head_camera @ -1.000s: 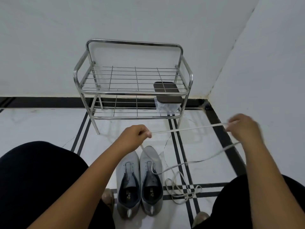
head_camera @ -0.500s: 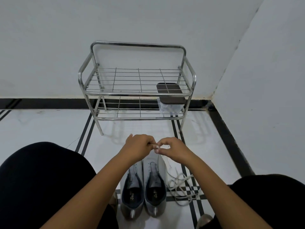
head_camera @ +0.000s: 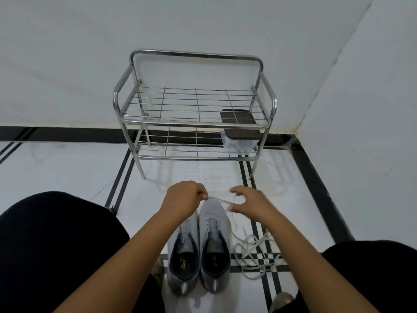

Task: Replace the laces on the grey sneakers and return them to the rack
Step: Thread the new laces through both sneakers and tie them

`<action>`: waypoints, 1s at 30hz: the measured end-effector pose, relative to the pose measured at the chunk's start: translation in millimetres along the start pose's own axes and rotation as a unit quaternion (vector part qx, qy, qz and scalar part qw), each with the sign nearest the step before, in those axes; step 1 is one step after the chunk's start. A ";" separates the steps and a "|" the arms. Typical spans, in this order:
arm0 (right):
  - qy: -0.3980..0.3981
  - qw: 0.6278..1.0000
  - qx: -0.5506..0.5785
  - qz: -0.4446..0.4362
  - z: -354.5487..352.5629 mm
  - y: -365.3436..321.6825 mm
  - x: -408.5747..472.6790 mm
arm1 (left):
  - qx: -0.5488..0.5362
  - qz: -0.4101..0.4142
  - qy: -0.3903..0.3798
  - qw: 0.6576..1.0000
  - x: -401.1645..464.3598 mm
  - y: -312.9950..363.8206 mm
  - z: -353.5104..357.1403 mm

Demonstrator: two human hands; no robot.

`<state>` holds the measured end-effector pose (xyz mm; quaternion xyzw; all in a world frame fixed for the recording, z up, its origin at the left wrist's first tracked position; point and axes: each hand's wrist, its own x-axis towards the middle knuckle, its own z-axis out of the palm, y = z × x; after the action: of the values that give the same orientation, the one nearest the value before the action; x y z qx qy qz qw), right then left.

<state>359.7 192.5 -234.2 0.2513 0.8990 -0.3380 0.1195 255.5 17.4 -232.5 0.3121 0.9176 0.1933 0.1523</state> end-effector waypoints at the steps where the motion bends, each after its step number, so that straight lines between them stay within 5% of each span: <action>1: -0.014 0.998 0.055 -0.040 9.6 -7.8 -1.4 | 0.008 0.002 0.002 1.000 -0.6 1.0 1.7; 6: 0.000 0.988 0.136 -0.072 38.5 -17.0 6.4 | 0.035 -0.015 -0.007 0.999 -4.1 1.7 10.6; 13: 0.048 0.991 -0.105 0.063 45.5 16.6 17.1 | -0.029 -0.161 -0.048 0.985 -29.6 -33.6 54.4; 17: 0.059 0.993 -0.086 0.051 80.9 17.9 17.8 | 0.000 -0.220 -0.062 0.973 -52.0 -66.9 93.7; 22: -0.019 0.994 -0.102 0.016 145.6 4.3 22.4 | -0.040 -0.261 -0.055 0.963 -45.0 -87.6 113.0; 30: 0.041 0.993 -0.081 0.081 176.1 19.9 35.8 | -0.007 -0.259 -0.091 0.962 -29.9 -90.6 143.0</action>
<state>347.9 101.0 -389.8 0.3265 0.9043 -0.2431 0.1290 288.8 -30.5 -394.1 0.0789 0.9478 0.1247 0.2827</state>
